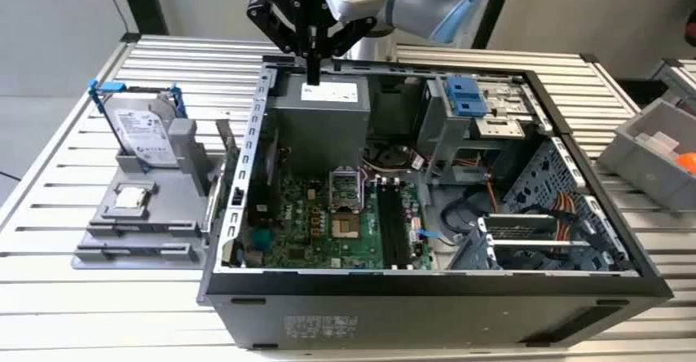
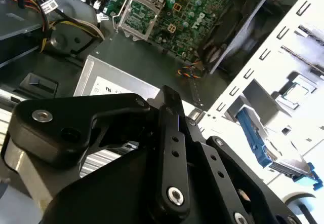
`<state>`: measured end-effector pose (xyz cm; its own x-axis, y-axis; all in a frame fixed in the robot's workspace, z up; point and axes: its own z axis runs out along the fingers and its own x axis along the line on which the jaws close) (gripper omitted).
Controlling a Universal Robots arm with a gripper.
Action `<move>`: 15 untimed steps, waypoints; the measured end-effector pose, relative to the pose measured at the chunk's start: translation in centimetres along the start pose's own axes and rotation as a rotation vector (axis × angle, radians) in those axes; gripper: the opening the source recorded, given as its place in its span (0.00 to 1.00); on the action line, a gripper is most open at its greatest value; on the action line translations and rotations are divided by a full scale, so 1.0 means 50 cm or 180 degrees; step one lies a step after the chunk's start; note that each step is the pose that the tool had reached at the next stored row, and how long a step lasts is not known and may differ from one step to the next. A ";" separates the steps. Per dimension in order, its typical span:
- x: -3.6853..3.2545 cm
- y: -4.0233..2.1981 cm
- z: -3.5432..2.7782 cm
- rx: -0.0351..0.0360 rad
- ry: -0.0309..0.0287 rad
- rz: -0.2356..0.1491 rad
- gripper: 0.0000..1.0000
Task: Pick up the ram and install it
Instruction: 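Reach for the ram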
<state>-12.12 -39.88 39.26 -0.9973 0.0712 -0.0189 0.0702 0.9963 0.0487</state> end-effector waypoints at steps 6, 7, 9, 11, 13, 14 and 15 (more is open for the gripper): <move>0.002 0.000 0.000 0.0000 0.0000 0.0000 0.00; 0.002 0.000 0.000 0.0000 0.0000 0.0000 0.00; 0.002 0.000 0.000 0.0000 0.0000 0.0000 0.00; 0.002 0.000 0.000 0.0000 0.0000 0.0000 0.00; 0.004 0.000 0.000 0.0000 0.0000 0.0001 0.00; 0.005 0.000 0.000 0.0000 0.0000 0.0000 0.00; 0.008 -0.001 0.000 0.0000 0.0000 0.0000 0.00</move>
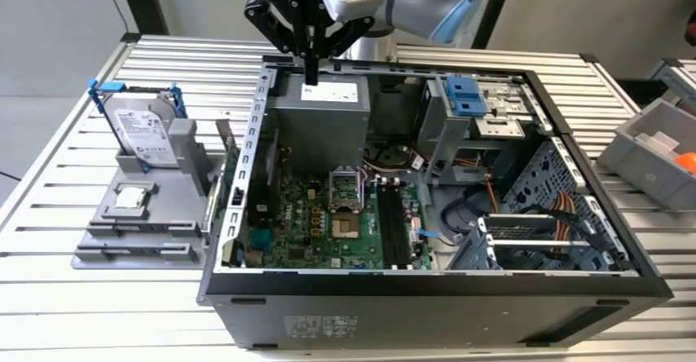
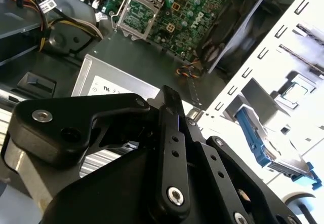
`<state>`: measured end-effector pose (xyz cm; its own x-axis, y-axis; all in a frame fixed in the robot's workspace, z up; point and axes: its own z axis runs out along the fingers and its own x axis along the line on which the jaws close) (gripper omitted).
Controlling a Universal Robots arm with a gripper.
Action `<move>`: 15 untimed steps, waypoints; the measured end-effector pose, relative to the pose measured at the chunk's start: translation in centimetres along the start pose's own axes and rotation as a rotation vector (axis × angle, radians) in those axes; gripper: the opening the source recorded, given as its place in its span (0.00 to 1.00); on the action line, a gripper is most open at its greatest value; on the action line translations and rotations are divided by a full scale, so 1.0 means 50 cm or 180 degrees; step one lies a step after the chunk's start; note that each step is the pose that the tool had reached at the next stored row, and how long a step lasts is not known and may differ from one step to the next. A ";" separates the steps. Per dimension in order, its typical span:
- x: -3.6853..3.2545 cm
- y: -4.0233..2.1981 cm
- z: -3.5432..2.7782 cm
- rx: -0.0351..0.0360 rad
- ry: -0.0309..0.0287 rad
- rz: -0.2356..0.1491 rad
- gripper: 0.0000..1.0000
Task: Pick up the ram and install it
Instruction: 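Reach for the ram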
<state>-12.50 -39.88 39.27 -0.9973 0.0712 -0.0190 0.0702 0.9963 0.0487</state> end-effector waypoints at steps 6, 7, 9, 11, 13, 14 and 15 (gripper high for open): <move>0.025 -0.002 0.000 0.0000 0.0000 0.0000 0.00; 0.027 -0.002 -0.001 0.0000 0.0000 0.0000 0.00; 0.034 -0.002 -0.001 0.0000 0.0000 0.0000 0.00; 0.039 -0.003 -0.001 0.0000 0.0000 0.0000 0.00; 0.043 -0.003 -0.001 0.0000 0.0000 0.0000 0.00; 0.045 -0.003 -0.001 0.0000 0.0000 0.0000 0.00; 0.047 -0.003 -0.001 0.0000 0.0000 0.0000 0.00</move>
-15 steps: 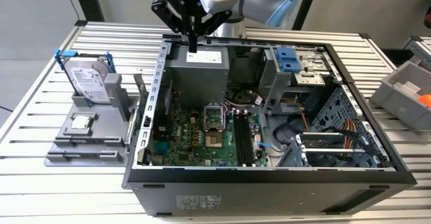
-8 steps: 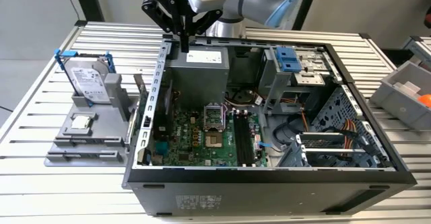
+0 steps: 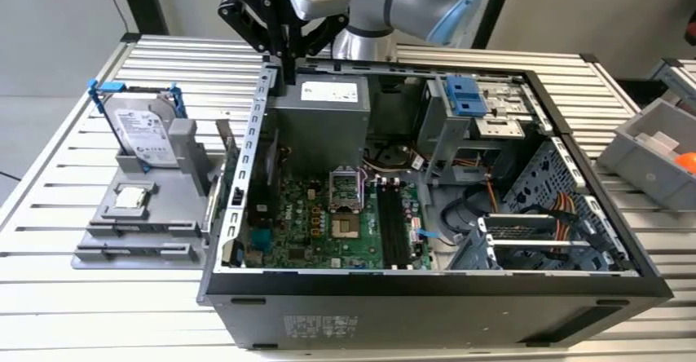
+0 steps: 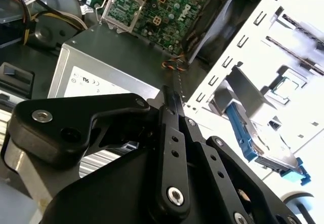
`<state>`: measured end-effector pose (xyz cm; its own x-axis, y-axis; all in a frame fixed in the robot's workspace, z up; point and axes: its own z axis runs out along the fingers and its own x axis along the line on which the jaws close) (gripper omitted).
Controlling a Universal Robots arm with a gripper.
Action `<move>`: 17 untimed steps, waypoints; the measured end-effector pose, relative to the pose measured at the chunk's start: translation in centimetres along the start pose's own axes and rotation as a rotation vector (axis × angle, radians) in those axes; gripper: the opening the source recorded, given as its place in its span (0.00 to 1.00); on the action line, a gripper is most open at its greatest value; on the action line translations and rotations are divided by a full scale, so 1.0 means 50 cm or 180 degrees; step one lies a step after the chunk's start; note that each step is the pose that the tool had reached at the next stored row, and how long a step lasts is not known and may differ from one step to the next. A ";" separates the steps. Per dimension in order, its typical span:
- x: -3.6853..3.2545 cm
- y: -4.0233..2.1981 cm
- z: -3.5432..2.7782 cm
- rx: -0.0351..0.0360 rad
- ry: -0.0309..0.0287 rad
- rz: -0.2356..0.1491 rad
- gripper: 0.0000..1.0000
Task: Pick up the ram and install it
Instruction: 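Reach for the ram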
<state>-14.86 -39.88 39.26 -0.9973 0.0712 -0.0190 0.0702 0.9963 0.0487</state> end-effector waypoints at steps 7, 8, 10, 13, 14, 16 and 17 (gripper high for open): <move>0.015 -0.001 0.000 0.0000 0.0000 0.0000 0.00; 0.017 -0.001 0.000 0.0000 0.0000 0.0000 0.00; 0.022 -0.002 0.000 0.0000 0.0000 0.0000 0.00; 0.031 -0.002 -0.001 0.0000 0.0000 0.0000 0.00; 0.034 -0.002 -0.001 0.0000 0.0000 0.0000 0.00; 0.039 -0.003 -0.001 0.0000 0.0000 0.0000 0.00; 0.042 -0.003 -0.001 0.0000 0.0000 0.0000 0.00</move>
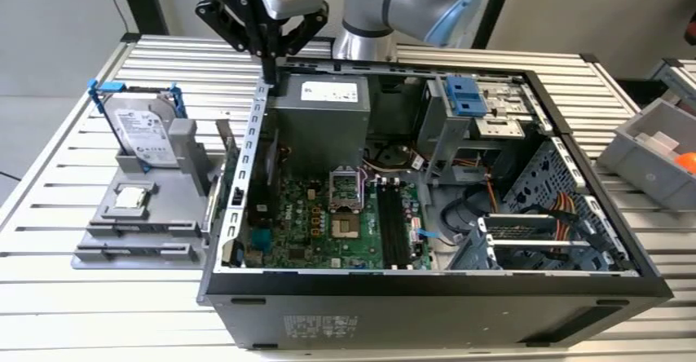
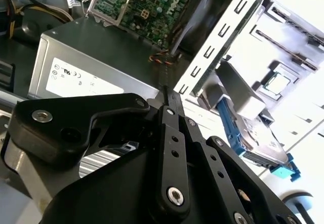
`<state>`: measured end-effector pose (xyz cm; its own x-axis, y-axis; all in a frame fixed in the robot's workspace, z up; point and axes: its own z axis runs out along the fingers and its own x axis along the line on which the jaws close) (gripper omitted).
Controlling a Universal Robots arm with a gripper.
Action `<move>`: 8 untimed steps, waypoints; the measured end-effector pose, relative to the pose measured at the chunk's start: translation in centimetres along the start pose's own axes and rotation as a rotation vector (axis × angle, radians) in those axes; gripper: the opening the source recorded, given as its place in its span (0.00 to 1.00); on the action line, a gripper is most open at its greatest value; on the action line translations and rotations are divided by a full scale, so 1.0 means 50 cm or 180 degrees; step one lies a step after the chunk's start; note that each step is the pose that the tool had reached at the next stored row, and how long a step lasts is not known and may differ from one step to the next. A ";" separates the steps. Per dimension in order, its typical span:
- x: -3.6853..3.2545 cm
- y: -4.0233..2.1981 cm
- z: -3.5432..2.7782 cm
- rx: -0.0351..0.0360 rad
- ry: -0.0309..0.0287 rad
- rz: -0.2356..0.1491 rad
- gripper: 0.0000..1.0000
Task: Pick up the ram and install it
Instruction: 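Reach for the ram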
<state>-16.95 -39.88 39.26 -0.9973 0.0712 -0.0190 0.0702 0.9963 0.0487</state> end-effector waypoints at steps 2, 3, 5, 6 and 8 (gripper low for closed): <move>0.005 0.000 0.000 0.0000 0.0000 0.0000 0.00; 0.007 -0.001 0.000 0.0000 0.0000 0.0000 0.00; 0.012 -0.001 0.000 0.0000 0.0000 0.0000 0.00; 0.015 -0.001 0.000 0.0000 0.0000 0.0000 0.00; 0.019 -0.001 0.000 0.0000 0.0000 0.0000 0.00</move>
<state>-17.91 -39.88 39.26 -0.9973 0.0711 -0.0190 0.0701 0.9963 0.0487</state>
